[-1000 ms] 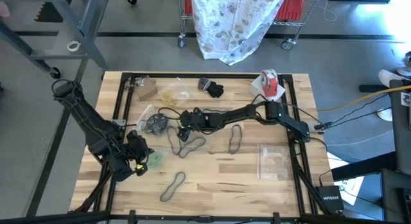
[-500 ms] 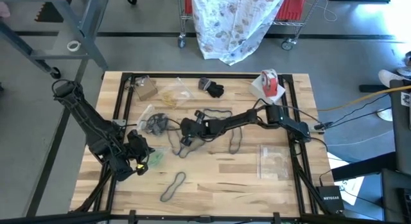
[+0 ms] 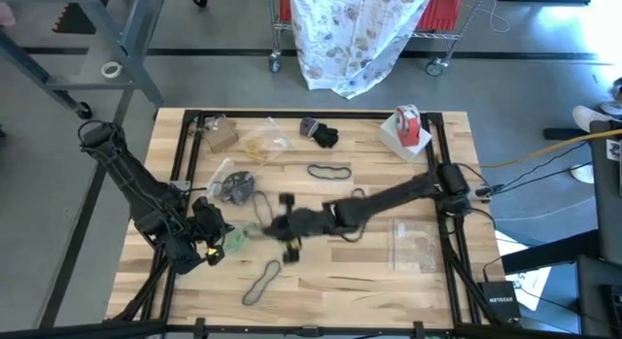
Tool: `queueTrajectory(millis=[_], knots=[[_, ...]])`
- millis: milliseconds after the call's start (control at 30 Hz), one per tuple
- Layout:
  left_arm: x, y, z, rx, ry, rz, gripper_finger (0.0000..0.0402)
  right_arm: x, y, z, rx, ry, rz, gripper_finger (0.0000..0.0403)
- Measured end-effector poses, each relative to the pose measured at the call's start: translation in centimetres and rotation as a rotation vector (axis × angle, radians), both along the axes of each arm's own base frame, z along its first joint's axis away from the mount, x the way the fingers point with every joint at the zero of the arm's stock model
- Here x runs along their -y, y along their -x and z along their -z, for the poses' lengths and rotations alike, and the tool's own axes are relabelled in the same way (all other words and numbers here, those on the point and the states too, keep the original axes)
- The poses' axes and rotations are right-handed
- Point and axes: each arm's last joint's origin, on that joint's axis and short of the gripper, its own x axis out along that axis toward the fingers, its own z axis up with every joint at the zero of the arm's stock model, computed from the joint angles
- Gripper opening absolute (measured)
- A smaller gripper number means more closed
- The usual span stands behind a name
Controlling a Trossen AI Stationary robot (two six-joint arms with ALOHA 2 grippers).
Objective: Sort rubber bands
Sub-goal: Put the green rubber band into the transparent zip bag
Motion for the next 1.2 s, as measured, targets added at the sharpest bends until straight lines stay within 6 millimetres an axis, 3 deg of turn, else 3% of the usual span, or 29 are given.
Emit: queueTrajectory(millis=[100,233,567,967,1200], knots=[[0.1,-0.2,-0.1,0.023,0.011,-0.004,0.0,-2.4,0.0,-1.3,0.076,0.09,-0.118,0.0002],[0.3,-0.8,-0.4,0.067,0.036,0.005,0.0,-3.7,-0.3,-2.6,0.133,0.179,-0.152,0.0002],[0.8,-3.2,-1.2,0.176,0.017,0.084,0.0,-3.2,-0.7,-4.1,0.188,0.228,-0.165,0.0002],[0.2,-4.0,-1.2,0.184,0.012,0.049,0.0,-1.9,-0.6,-2.8,0.05,0.262,-0.09,0.0004],[0.1,-4.0,-1.2,0.178,-0.002,0.055,0.0,-1.4,-0.6,-2.6,0.02,0.235,-0.072,0.0054]])
